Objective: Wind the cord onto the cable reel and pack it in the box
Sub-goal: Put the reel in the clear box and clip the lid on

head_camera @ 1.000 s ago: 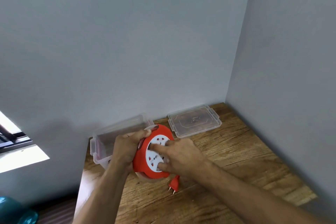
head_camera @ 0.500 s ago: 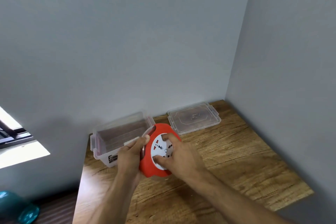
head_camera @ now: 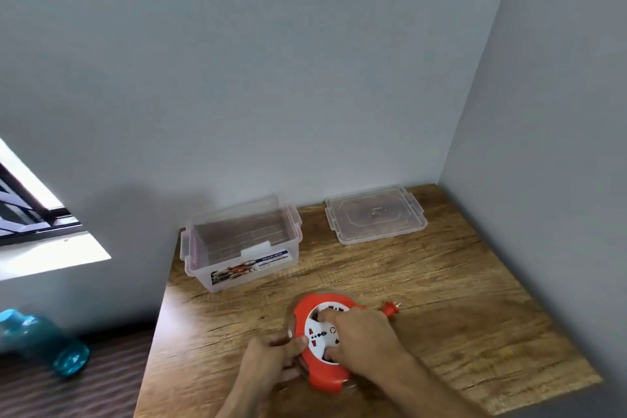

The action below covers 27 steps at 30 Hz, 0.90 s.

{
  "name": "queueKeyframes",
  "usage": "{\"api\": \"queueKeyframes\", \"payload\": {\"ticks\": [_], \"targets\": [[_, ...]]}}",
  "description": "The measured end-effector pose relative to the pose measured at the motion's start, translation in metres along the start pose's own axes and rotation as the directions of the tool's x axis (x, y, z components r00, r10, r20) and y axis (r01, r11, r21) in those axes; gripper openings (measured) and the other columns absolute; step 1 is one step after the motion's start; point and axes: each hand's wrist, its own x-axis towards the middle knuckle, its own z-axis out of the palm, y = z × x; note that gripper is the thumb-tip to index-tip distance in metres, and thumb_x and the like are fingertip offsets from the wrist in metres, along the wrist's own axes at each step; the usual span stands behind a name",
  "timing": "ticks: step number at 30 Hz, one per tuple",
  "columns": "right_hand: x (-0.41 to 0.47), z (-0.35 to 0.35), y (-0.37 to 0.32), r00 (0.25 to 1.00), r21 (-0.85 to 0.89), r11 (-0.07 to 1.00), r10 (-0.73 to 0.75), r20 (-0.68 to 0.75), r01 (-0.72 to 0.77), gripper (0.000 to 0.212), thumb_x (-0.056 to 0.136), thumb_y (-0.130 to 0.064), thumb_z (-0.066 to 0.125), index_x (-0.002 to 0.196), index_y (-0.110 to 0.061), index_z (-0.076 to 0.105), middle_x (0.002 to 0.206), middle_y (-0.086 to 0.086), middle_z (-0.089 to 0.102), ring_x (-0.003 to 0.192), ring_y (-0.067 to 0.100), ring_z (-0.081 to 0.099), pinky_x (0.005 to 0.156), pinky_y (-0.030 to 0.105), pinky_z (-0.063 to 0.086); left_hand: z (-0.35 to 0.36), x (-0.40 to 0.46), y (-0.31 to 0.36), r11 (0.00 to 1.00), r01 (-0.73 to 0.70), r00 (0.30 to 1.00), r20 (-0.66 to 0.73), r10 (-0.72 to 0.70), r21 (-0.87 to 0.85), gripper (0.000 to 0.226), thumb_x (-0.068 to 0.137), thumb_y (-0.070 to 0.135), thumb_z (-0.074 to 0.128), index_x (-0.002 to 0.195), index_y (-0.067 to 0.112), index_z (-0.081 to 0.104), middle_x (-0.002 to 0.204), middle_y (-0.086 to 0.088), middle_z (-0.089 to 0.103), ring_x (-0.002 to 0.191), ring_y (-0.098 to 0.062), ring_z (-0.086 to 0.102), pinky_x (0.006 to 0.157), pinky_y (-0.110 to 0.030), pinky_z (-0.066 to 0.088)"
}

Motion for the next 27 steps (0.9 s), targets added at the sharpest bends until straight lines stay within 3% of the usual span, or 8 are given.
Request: {"api": "queueKeyframes", "payload": {"ticks": [4,6,9,13,15,18,23,27], "targets": [[0.034,-0.026,-0.006,0.994,0.221,0.974,0.072,-0.083,-0.052,0.042,0.086,-0.054,0.061,0.122,-0.032,0.060,0.100,-0.008,0.072,0.089,0.012,0.067,0.076,0.031,0.053,-0.009,0.002,-0.007,1.000,-0.005,1.000,0.018,0.006,-0.031,0.045,0.047,0.026,0.101,0.084,0.005,0.086,0.081,-0.017,0.082,0.069,-0.024,0.077,0.067,-0.034,0.065],[0.064,-0.036,-0.019,0.969,0.457,0.881,0.205,-0.140,-0.120,0.048,0.086,-0.064,0.057,0.123,-0.032,0.059,0.088,-0.014,0.068,0.073,0.001,0.063,0.060,0.023,0.047,-0.012,0.005,-0.011,1.000,0.005,1.000,0.014,-0.005,-0.019,0.050,0.042,0.034,0.104,0.084,0.011,0.087,0.080,-0.013,0.082,0.070,-0.020,0.077,0.064,-0.029,0.062],[0.115,-0.045,-0.031,0.897,0.686,0.678,0.435,-0.084,-0.264,0.063,0.086,-0.072,0.054,0.127,-0.024,0.054,0.096,-0.004,0.072,0.081,0.016,0.069,0.061,0.026,0.048,-0.013,0.004,-0.011,1.000,-0.009,1.000,0.011,0.009,0.004,0.051,0.045,0.045,0.098,0.087,0.018,0.087,0.090,-0.008,0.084,0.082,-0.020,0.080,0.071,-0.031,0.063],[0.147,-0.035,-0.028,0.882,0.764,0.551,0.469,0.050,-0.336,0.042,0.089,-0.052,0.066,0.112,-0.018,0.058,0.085,0.005,0.075,0.066,0.021,0.071,0.062,0.034,0.058,-0.010,0.001,-0.014,1.000,-0.024,1.000,-0.001,0.024,0.006,0.049,0.045,0.041,0.096,0.085,0.014,0.087,0.083,-0.009,0.083,0.071,-0.015,0.076,0.066,-0.028,0.060],[0.146,-0.030,-0.020,0.867,0.862,0.400,0.492,0.084,-0.311,0.024,0.093,-0.030,0.069,0.107,-0.013,0.061,0.072,0.007,0.073,0.048,0.018,0.063,0.055,0.037,0.058,-0.005,0.001,-0.016,0.999,-0.027,1.000,-0.015,0.027,0.023,0.048,0.043,0.042,0.095,0.082,0.014,0.087,0.081,-0.008,0.083,0.070,-0.014,0.076,0.065,-0.027,0.060],[0.127,-0.024,0.003,0.847,0.943,0.180,0.509,0.154,-0.279,0.010,0.095,-0.014,0.065,0.103,-0.010,0.060,0.063,0.010,0.070,0.044,0.018,0.061,0.050,0.037,0.056,0.002,0.003,-0.016,0.996,-0.048,0.997,-0.049,0.052,0.068,0.047,0.041,0.040,0.094,0.079,0.013,0.087,0.079,-0.008,0.082,0.066,-0.017,0.073,0.066,-0.030,0.061],[0.072,-0.012,0.037,0.801,0.963,-0.028,0.549,0.239,-0.268,0.009,0.095,-0.007,0.065,0.101,-0.011,0.060,0.060,0.011,0.071,0.047,0.021,0.066,0.043,0.029,0.055,0.004,0.007,-0.022,0.988,-0.075,0.995,-0.054,0.083,0.135,0.044,0.047,0.036,0.095,0.084,0.013,0.087,0.088,-0.013,0.084,0.092,-0.035,0.079,0.083,-0.043,0.065],[0.054,-0.021,0.052,0.796,0.968,-0.062,0.558,0.235,-0.243,0.011,0.095,-0.008,0.066,0.101,-0.013,0.057,0.059,0.009,0.072,0.048,0.021,0.067,0.045,0.029,0.057,0.000,0.003,-0.016,0.979,-0.113,0.993,-0.007,0.116,0.170,0.045,0.053,0.038,0.094,0.089,0.014,0.087,0.093,-0.016,0.083,0.096,-0.039,0.078,0.092,-0.051,0.059]]}}
